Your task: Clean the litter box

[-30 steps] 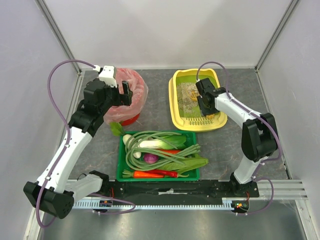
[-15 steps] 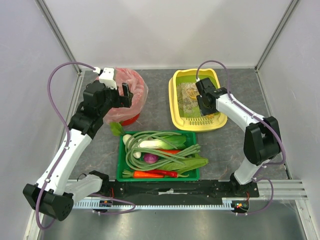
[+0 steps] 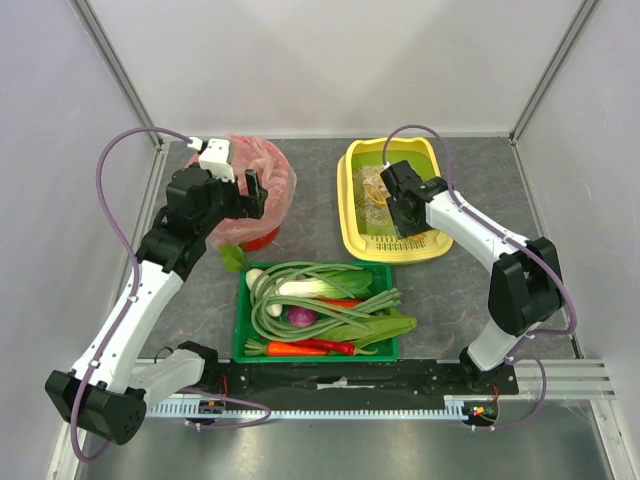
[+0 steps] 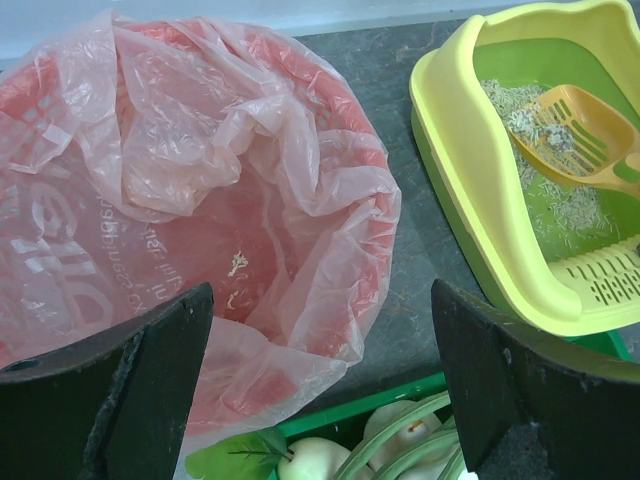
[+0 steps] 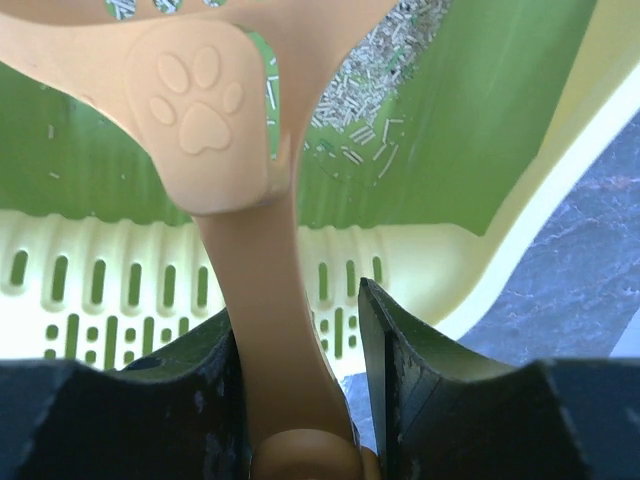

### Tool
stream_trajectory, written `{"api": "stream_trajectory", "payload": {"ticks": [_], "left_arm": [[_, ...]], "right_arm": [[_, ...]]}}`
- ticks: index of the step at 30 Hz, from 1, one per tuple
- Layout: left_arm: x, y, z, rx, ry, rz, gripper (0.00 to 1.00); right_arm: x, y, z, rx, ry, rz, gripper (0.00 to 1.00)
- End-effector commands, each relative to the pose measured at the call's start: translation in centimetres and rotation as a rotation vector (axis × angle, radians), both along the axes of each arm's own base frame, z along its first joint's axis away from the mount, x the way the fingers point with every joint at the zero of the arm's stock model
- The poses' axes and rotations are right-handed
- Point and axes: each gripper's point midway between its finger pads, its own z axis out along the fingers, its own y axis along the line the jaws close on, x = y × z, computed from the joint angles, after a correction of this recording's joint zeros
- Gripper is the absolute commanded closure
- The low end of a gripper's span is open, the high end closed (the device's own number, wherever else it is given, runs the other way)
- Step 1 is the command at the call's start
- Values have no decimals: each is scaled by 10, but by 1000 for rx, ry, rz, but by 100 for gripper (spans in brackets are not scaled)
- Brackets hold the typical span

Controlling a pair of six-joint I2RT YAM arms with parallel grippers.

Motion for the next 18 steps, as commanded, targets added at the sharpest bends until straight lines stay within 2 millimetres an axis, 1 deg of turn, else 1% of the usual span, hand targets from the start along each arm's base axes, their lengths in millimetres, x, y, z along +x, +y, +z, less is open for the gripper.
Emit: {"api": "stream_trajectory", "payload": {"ticks": [1, 3, 4, 5, 8, 10, 11, 12, 13, 15, 16, 17, 18], "left_arm": [[3, -2, 11, 2, -47, -21, 5], [3, -8, 13, 4, -50, -59, 5], [4, -9, 13, 9, -52, -64, 5], [5, -8, 15, 17, -56, -64, 5], [5, -6, 11, 31, -53, -60, 5], [5, -8, 9, 33, -49, -69, 5], [5, -8, 8, 37, -49, -72, 5], [6, -8, 6, 38, -43, -75, 5], [6, -9, 8, 37, -49, -77, 5], [9, -10, 6, 36, -44, -76, 5], [11, -11, 7, 31, -50, -75, 5], [12, -12, 7, 22, -49, -76, 5], [12, -14, 8, 17, -50, -85, 5]], "right_arm": [[3, -13, 36, 3, -66, -62, 100], [5, -2, 42, 28, -66, -25, 100], [7, -2, 46, 25, -75, -22, 100], [7, -13, 46, -17, -75, -49, 100], [3, -30, 40, -29, -52, -91, 100], [-3, -24, 38, -14, -32, -52, 100], [-8, -17, 42, -10, -37, -30, 100], [-12, -16, 42, -4, -37, -39, 100], [-15, -19, 39, -7, -32, -54, 100], [-14, -31, 38, -17, -41, -95, 100], [-11, -34, 38, -17, -41, -110, 100], [-12, -32, 35, -12, -15, -104, 100], [-13, -25, 35, 2, -3, -77, 100]]}}
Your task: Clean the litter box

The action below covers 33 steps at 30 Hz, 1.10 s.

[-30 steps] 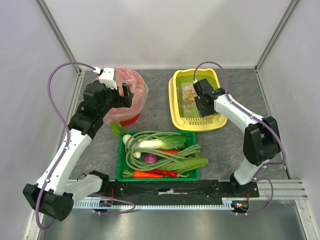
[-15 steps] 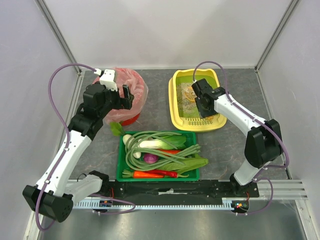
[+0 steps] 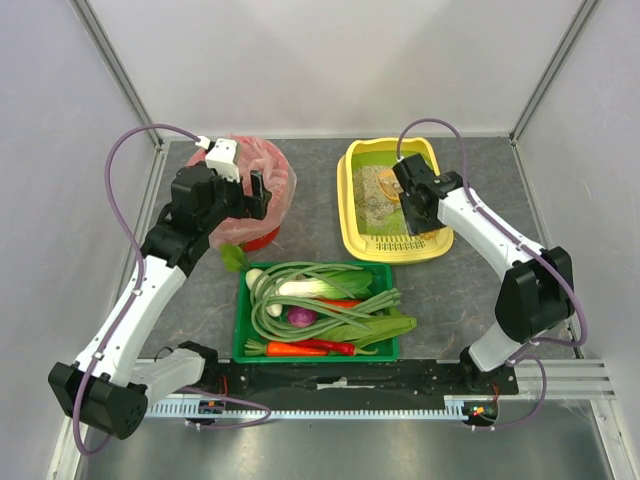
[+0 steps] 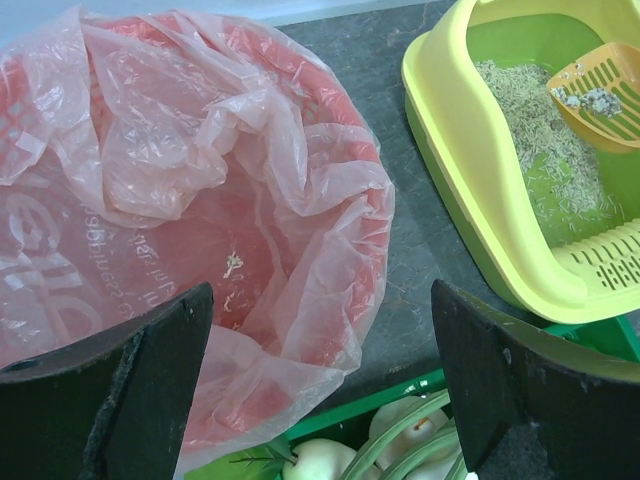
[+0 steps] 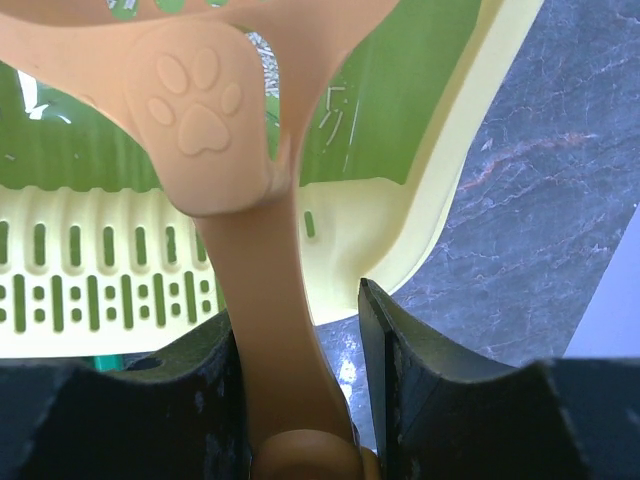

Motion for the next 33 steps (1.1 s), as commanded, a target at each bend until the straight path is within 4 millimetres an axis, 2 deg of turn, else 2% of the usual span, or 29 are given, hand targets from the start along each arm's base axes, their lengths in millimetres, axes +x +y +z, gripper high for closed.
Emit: {"api": "stream_trajectory", "payload": {"ticks": [1, 2, 3, 7, 9, 10, 11, 12, 13, 14, 16, 18, 19, 20, 22, 24, 25, 26, 30, 32, 33], "left_arm": [[10, -9, 15, -18, -60, -43, 5], [11, -10, 17, -26, -63, -41, 5], [12, -9, 18, -29, -63, -34, 5], [14, -9, 19, -54, -72, -18, 5], [14, -13, 19, -56, -75, -38, 5], [15, -13, 20, -50, -75, -43, 5], [15, -12, 19, -46, -74, -38, 5], [15, -12, 20, -45, -75, -35, 5], [16, -11, 20, -39, -78, -31, 5], [17, -10, 20, -38, -80, -23, 5], [17, -10, 22, -40, -82, -23, 5], [16, -10, 24, -42, -77, -25, 5], [16, -10, 28, -46, -81, -22, 5], [16, -8, 30, -47, -83, -8, 5], [17, -4, 35, -53, -84, 16, 5], [17, -4, 39, -60, -90, 22, 4], [17, -4, 41, -59, -96, 21, 4], [17, -4, 42, -58, -97, 21, 4], [19, 4, 46, -58, -107, 66, 4], [20, 6, 47, -56, -102, 81, 4], [21, 6, 53, -58, -110, 85, 4]], "right_arm": [[-1, 6, 11, 35, -8, 1, 100], [-6, 15, 11, 39, -4, 29, 100], [-9, 15, 11, 42, -2, 26, 100], [-10, -15, 4, 10, 8, -65, 100], [-15, 2, 4, 55, 39, -13, 100], [-23, 17, 6, 51, 45, 43, 100], [-28, 21, 6, 39, 49, 72, 100], [-30, 21, 5, 24, 48, 76, 100], [-32, 8, 1, -11, 51, 50, 100], [-29, -3, -1, -35, 45, 18, 100], [-21, -12, -3, 28, 63, -50, 100], [-19, 10, 2, 90, 61, 13, 100], [-25, 23, 2, 63, 68, 70, 100], [-26, 18, 1, 24, 71, 67, 100], [-26, -5, -6, -29, 85, 10, 100], [-23, -2, -3, 25, 76, 3, 100], [-23, 13, -1, 60, 69, 42, 100], [-22, 16, 2, 52, 57, 55, 100], [-15, -7, 1, -7, 35, -11, 100], [-16, 7, 4, 37, 30, 30, 100], [-17, 11, 7, 30, 16, 51, 100]]}}
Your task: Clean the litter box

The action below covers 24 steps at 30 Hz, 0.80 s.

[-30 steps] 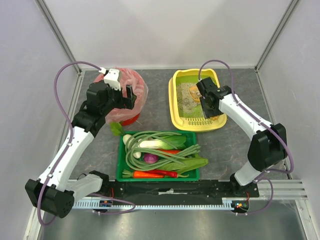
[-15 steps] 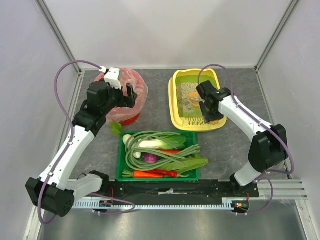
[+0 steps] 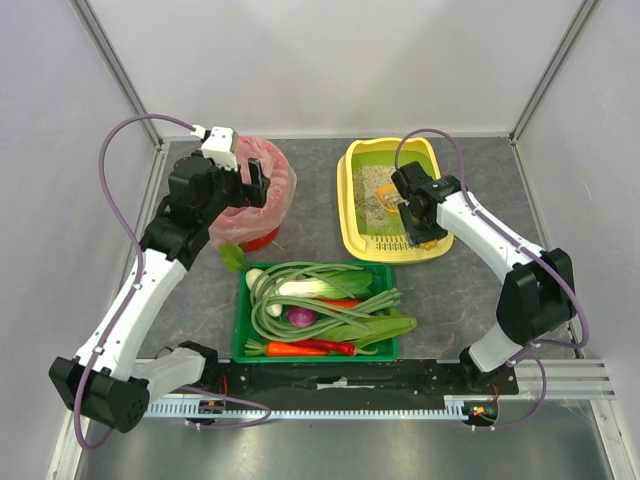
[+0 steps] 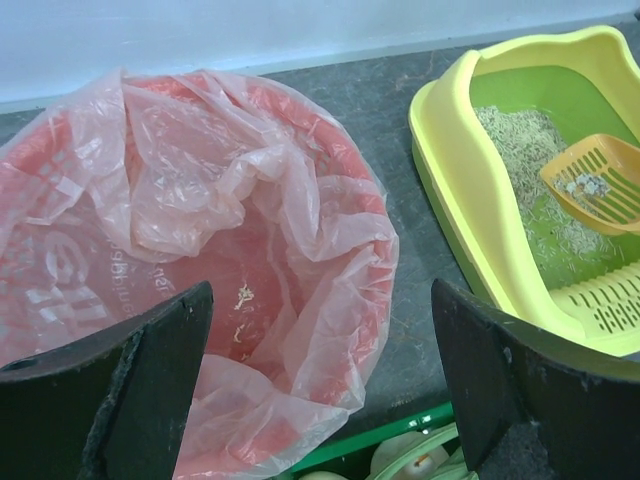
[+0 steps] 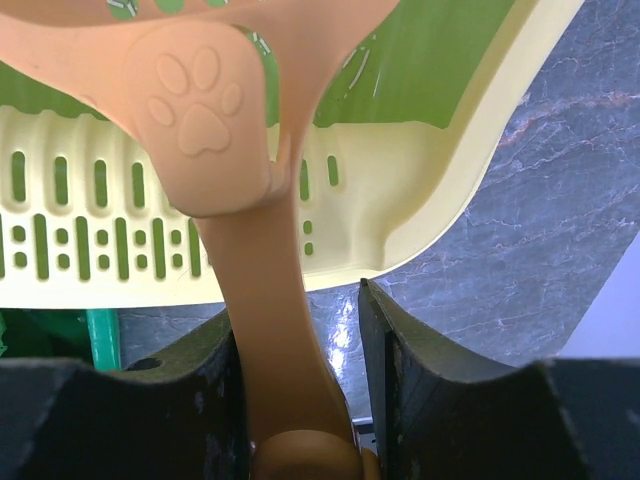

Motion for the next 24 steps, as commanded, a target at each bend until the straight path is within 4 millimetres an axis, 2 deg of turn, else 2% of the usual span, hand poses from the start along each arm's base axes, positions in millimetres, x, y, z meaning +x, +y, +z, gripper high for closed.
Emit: {"api": "stream_trajectory", "payload": {"ticks": [1, 4, 5, 7, 8, 10, 11, 12, 14, 15, 17, 18, 21, 24], "left_arm": [[7, 10, 31, -34, -42, 76, 4], [17, 35, 33, -27, 10, 210, 3], [23, 42, 27, -23, 41, 251, 3], [24, 62, 34, -51, 79, 321, 4], [27, 69, 30, -52, 104, 354, 4], [26, 89, 34, -72, 121, 425, 4], [25, 97, 34, -71, 118, 452, 4], [23, 110, 33, -76, 118, 492, 4], [19, 126, 29, -65, 130, 544, 4], [16, 139, 25, -60, 141, 582, 3], [10, 154, 17, -50, 162, 628, 2], [5, 169, 8, -44, 182, 677, 1], [-2, 183, -8, -5, 216, 713, 1], [-2, 184, -30, -7, 275, 702, 0]], "right_arm": [[10, 6, 19, -1, -87, 26, 100], [12, -19, 14, -29, -83, -54, 100], [12, -12, 15, 10, -75, -39, 100], [13, 0, 25, 5, -100, 15, 100], [13, -4, 28, -16, -114, 8, 100], [14, -23, 25, -58, -118, -42, 100], [13, -23, 24, -45, -108, -42, 100], [10, -10, 23, -18, -94, 3, 100], [8, -1, 26, -30, -106, 40, 100], [10, -11, 29, -71, -126, 13, 100], [13, -25, 27, -86, -131, -35, 100], [16, -36, 26, -67, -122, -80, 100], [24, -14, 34, 22, -138, -27, 100], [31, -7, 37, 36, -150, -7, 100]]}}
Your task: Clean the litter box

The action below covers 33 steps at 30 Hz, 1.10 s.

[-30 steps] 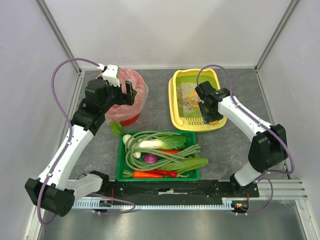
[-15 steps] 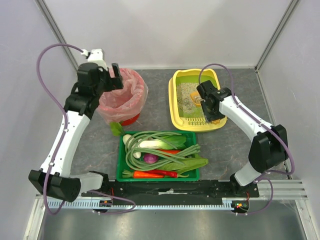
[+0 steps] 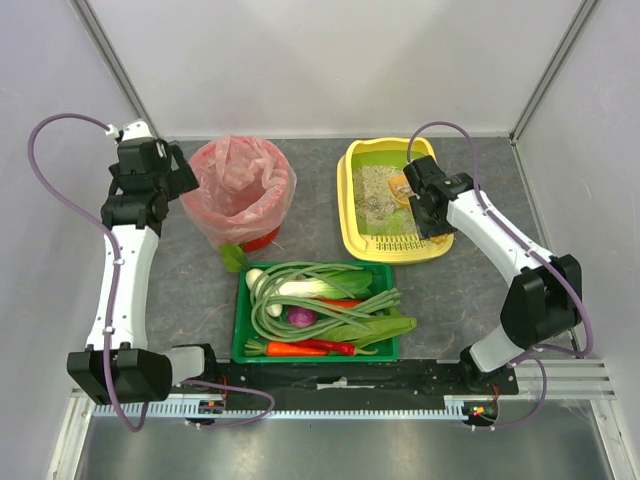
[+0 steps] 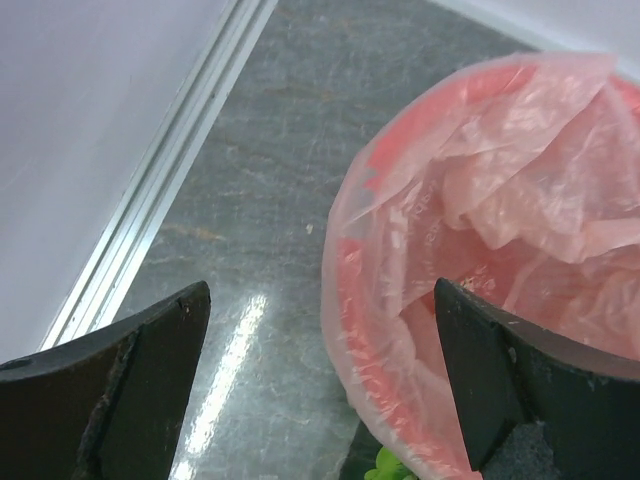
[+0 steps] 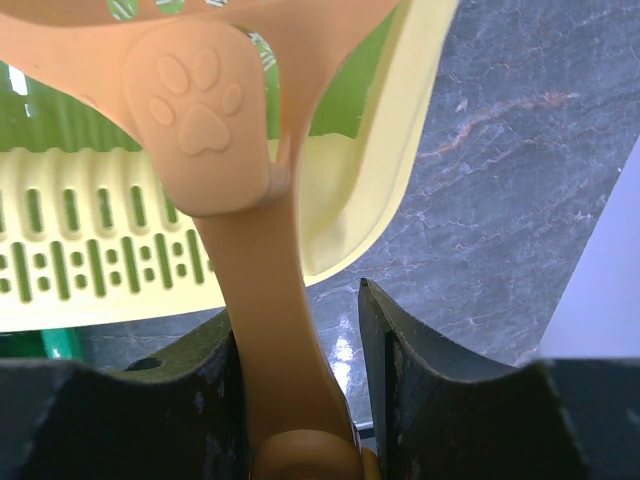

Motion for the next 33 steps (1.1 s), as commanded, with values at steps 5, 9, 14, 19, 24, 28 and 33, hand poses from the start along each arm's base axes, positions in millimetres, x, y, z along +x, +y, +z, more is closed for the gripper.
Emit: {"api": "stream_trajectory", "payload": {"ticks": [5, 9, 14, 19, 24, 28, 33], "left_arm": [[7, -15, -47, -122, 92, -60, 2], [17, -22, -60, -163, 116, -87, 27], [23, -36, -65, -214, 120, -147, 56], [25, -54, -71, -284, 125, -211, 74], [23, -67, -78, -305, 142, -247, 83], [22, -78, -77, -334, 143, -267, 85], [25, -107, -76, -340, 155, -331, 86]], "right_arm": [[29, 35, 21, 113, -87, 64, 100], [30, 36, 24, 84, -101, 71, 100], [13, 33, 5, 69, -21, 80, 100], [5, 25, 2, 8, -12, 71, 100], [10, 24, 2, 27, 6, 70, 100], [15, 10, 2, 18, 5, 12, 100], [14, 12, 10, -39, -8, 62, 100]]}}
